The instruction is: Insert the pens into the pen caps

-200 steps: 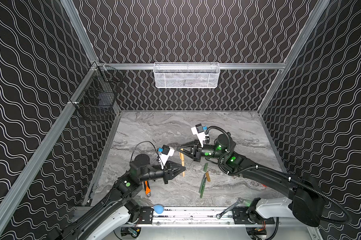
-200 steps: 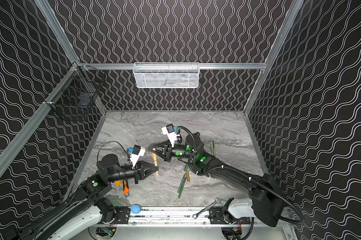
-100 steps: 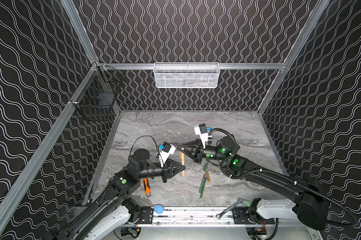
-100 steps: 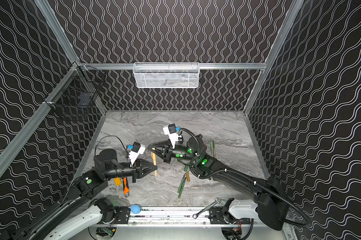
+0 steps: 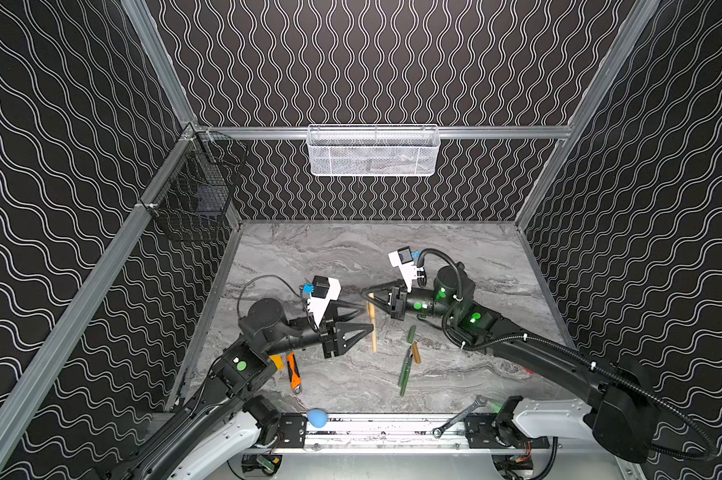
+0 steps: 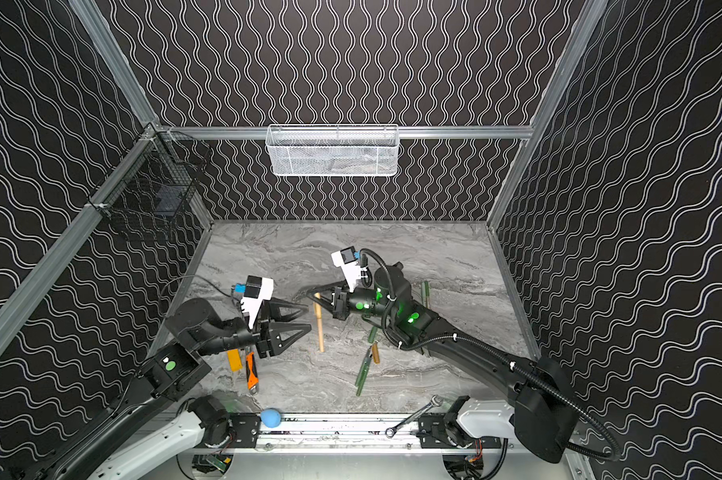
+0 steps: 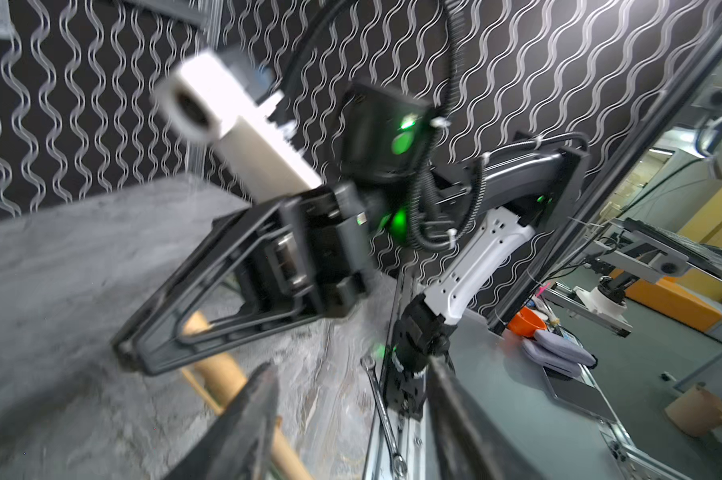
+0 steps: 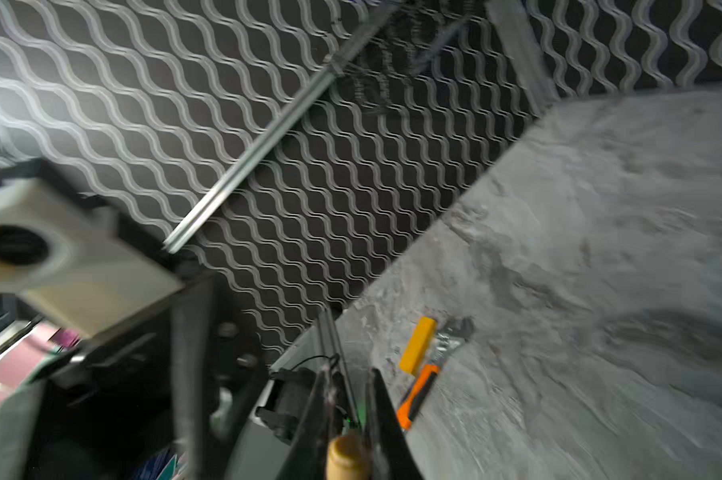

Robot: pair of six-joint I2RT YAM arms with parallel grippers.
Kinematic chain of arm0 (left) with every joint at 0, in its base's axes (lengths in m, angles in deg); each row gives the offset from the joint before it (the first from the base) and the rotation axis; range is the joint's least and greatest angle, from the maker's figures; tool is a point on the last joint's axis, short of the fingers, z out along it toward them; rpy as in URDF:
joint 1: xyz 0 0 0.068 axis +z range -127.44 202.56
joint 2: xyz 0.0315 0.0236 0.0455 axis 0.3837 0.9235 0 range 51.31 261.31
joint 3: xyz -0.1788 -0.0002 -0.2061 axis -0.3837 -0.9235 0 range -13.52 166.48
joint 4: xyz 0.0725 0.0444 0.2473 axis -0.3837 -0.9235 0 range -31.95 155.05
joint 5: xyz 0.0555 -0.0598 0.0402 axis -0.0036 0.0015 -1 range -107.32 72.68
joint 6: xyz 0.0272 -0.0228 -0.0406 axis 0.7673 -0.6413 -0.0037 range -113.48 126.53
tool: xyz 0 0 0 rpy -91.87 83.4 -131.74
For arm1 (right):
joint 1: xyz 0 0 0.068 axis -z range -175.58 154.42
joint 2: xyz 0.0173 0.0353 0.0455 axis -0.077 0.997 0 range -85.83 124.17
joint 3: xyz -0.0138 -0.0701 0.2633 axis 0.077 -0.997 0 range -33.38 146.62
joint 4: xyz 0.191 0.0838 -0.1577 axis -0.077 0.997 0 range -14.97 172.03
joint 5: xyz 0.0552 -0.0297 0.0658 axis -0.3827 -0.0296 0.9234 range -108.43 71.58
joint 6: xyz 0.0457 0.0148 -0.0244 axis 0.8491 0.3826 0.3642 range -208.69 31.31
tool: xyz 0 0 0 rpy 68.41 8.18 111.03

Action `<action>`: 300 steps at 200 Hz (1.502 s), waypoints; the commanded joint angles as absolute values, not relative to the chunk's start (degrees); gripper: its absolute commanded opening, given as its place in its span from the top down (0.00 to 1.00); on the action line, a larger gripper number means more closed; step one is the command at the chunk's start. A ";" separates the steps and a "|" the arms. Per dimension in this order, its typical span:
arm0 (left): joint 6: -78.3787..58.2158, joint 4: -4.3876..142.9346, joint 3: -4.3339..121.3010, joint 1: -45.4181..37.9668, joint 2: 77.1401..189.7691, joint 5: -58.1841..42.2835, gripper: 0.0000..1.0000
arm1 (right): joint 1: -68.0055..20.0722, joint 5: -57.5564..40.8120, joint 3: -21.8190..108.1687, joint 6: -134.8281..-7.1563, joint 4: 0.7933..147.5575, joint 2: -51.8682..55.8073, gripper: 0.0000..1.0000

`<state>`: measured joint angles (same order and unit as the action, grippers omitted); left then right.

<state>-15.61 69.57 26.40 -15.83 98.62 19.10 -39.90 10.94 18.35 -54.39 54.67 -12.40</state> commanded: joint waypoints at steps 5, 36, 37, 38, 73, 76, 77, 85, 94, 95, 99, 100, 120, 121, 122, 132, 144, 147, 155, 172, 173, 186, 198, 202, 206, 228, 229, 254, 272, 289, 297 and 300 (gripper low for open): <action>-14.13 69.52 25.81 -15.87 96.99 20.38 0.21 | -33.88 10.28 19.72 -54.80 63.99 -12.10 1.00; -12.24 59.85 26.82 -15.85 93.57 20.96 0.01 | -24.09 3.75 23.23 -63.48 80.47 -9.07 1.00; -12.17 59.69 26.91 -15.85 93.49 20.85 0.01 | -23.81 3.43 23.31 -63.78 81.13 -8.87 1.00; -12.10 59.29 26.96 -15.85 93.36 20.79 0.01 | -23.58 3.09 23.36 -64.20 81.68 -8.59 1.00; -8.07 47.30 30.13 -15.87 89.74 19.46 0.02 | -16.11 -13.04 33.87 -74.96 100.34 3.89 1.00; -7.57 46.19 30.53 -15.85 89.54 19.25 0.01 | -15.59 -13.80 35.07 -75.58 101.69 5.36 1.00; -7.38 45.82 30.66 -15.85 89.50 19.20 0.01 | -15.59 -13.80 35.07 -75.58 101.69 5.36 1.00; -5.95 43.13 31.47 -15.85 89.12 18.62 0.01 | -14.45 -15.26 37.75 -77.17 104.78 9.04 1.00; -4.41 39.88 32.30 -15.88 88.80 17.92 0.01 | -13.75 -17.72 40.29 -78.21 107.56 12.57 1.00; -4.30 39.55 32.38 -15.86 88.82 17.83 0.01 | -13.68 -17.94 40.63 -78.31 107.86 13.03 1.00; -3.67 38.29 32.74 -15.85 88.67 17.21 0.01 | -13.61 -19.05 41.64 -78.91 108.77 14.40 1.00; -3.58 38.00 32.81 -15.84 88.67 17.13 0.01 | -13.60 -19.40 41.84 -79.05 108.90 14.73 1.00; -2.10 34.09 33.41 -15.87 87.38 15.16 0.01 | -13.04 -24.23 45.26 -80.96 110.92 20.79 1.00; -2.09 33.97 33.41 -15.86 87.27 15.14 0.01 | -13.02 -24.49 45.40 -81.05 110.99 21.05 1.00; -2.05 33.91 33.37 -15.90 87.18 14.99 0.01 | -12.96 -24.67 45.56 -81.13 111.11 21.27 1.00; -2.04 33.59 33.04 -15.84 86.15 14.14 0.01 | -12.71 -27.07 46.93 -81.89 111.88 24.41 1.00; -2.31 34.03 32.26 -15.87 84.90 13.28 0.02 | -12.27 -29.83 48.26 -82.26 112.43 27.17 1.00; -2.46 34.27 32.05 -15.91 84.70 13.12 0.01 | -12.20 -30.29 48.41 -82.32 112.42 27.69 1.00; -2.49 34.45 31.84 -15.85 84.24 12.62 0.01 | -11.73 -30.98 48.79 -82.53 112.23 28.68 1.00; -1.91 33.89 32.28 -15.85 84.39 12.32 0.01 | -10.54 -31.23 49.00 -82.97 110.99 30.16 1.00; -1.91 33.92 32.28 -15.85 84.50 12.31 0.01 | -10.45 -31.24 49.07 -82.97 110.98 30.22 1.00; -1.90 34.09 32.31 -15.85 84.78 12.36 0.01 | -9.83 -32.43 49.62 -83.33 111.01 31.49 1.00; -1.73 33.88 32.53 -15.89 85.22 12.39 0.01 | -9.72 -33.72 50.29 -83.58 111.56 32.43 0.99; -1.66 33.85 32.47 -15.85 85.31 12.47 0.01 | -9.73 -34.08 50.38 -83.59 111.62 32.55 0.99; -1.65 33.90 32.53 -15.91 85.33 12.46 0.01 | -9.71 -34.20 50.32 -83.59 111.51 32.60 0.98; -1.66 34.08 32.49 -15.83 85.33 12.39 0.01 | -9.73 -35.00 49.56 -83.68 110.18 32.45 0.95; -1.65 34.10 32.52 -15.84 85.37 12.39 0.01 | -9.73 -35.10 49.57 -83.64 110.14 32.46 0.95; -1.58 34.27 32.51 -15.78 85.42 12.39 0.01 | -9.66 -35.23 49.84 -83.85 109.05 32.58 0.93; -1.56 34.23 32.49 -15.69 85.66 12.68 0.01 | -9.65 -35.12 51.05 -84.12 109.16 33.61 0.92; -1.56 34.19 32.53 -15.69 85.35 12.61 0.01 | -9.49 -35.25 52.70 -84.34 109.82 35.04 0.90; -1.60 34.14 32.46 -15.67 85.22 12.39 0.01 | -9.52 -35.13 53.14 -84.39 109.92 35.54 0.88; -1.64 34.18 32.46 -15.67 85.14 12.31 0.01 | -9.52 -35.08 53.23 -84.39 109.89 35.69 0.88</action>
